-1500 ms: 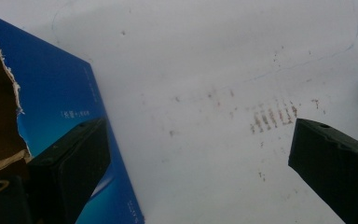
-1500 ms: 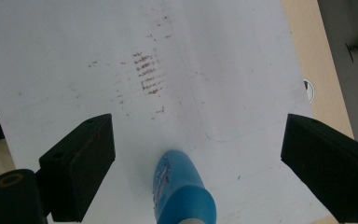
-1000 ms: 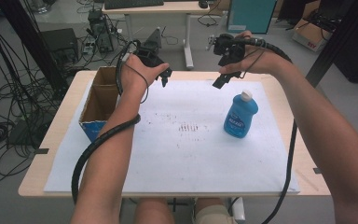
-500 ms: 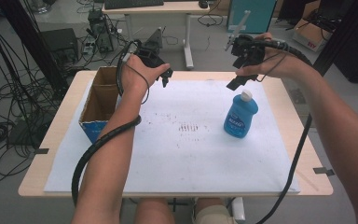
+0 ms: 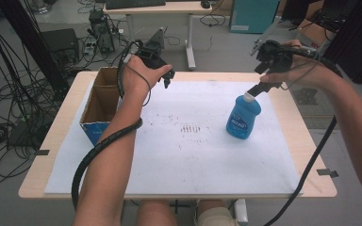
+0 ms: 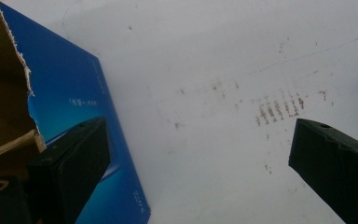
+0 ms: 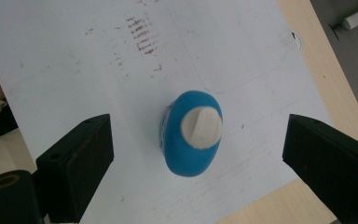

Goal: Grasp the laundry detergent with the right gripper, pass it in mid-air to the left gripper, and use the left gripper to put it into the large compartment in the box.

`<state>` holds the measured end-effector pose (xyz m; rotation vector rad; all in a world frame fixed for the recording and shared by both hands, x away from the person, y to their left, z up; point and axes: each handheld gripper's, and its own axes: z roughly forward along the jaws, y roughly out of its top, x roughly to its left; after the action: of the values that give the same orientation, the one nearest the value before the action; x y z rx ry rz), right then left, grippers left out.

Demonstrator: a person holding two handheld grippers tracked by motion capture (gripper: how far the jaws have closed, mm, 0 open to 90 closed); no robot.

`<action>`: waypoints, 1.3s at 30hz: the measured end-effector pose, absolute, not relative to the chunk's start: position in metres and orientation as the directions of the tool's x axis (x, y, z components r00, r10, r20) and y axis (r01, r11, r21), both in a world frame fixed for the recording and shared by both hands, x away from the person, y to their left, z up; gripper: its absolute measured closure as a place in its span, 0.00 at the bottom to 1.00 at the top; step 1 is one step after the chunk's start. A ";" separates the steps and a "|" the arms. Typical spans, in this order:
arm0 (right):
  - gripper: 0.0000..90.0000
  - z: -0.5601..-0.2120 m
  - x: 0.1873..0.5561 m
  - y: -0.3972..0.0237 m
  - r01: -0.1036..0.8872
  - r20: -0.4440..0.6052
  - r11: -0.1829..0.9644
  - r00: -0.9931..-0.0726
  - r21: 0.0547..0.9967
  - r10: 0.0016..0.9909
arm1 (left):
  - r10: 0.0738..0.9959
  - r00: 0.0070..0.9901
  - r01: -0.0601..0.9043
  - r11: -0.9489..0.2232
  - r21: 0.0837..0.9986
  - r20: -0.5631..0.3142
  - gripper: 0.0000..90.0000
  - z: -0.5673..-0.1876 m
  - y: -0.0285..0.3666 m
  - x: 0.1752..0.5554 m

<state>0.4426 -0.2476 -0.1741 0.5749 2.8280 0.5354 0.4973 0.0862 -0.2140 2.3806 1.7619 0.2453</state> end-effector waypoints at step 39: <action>0.05 -0.295 0.414 -0.336 0.467 0.024 0.651 -0.822 0.598 0.568 | 0.955 0.291 0.933 -0.297 0.202 0.060 0.07 -0.223 0.083 0.504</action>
<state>0.4136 -0.3357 -0.2945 0.8542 2.7016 0.9075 0.5039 0.0826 -0.2226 2.4184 1.7796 0.2546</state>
